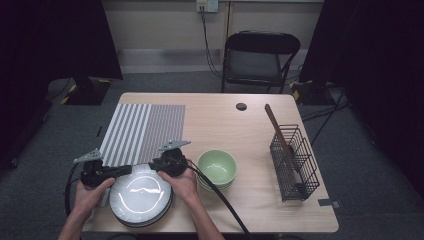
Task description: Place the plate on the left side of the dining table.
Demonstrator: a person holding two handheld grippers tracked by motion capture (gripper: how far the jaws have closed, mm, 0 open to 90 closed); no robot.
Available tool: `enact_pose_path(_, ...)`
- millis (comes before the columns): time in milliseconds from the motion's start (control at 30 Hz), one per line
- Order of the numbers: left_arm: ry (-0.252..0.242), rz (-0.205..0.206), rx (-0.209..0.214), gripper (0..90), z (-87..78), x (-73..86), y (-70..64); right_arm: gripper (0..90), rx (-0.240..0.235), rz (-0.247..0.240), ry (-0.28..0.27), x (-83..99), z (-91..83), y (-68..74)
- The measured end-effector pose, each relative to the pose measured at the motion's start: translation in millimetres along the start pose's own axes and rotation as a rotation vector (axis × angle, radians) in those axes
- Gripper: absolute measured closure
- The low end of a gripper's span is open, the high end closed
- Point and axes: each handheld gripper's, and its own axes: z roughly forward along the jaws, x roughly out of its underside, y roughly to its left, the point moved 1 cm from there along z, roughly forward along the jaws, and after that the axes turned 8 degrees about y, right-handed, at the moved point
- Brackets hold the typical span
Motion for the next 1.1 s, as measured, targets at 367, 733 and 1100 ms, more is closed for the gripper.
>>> enact_pose_path(367, -0.013, 0.0, -0.015, 83.6, -1.7, -4.1, 1.9, 83.3, -0.017, 0.013, 0.003, 5.0, 6.6, -4.3)
enact_pose_path(733, -0.029, -0.007, -0.024, 83.7, -7.5, -12.6, 7.6, 82.6, -0.009, -0.016, -0.012, -10.3, 10.3, -7.6)
enact_pose_path(1100, -0.013, 0.029, -0.036, 83.7, -5.4, -20.8, 5.0, 86.5, -0.045, -0.004, -0.055, -26.2, 8.7, -3.1)
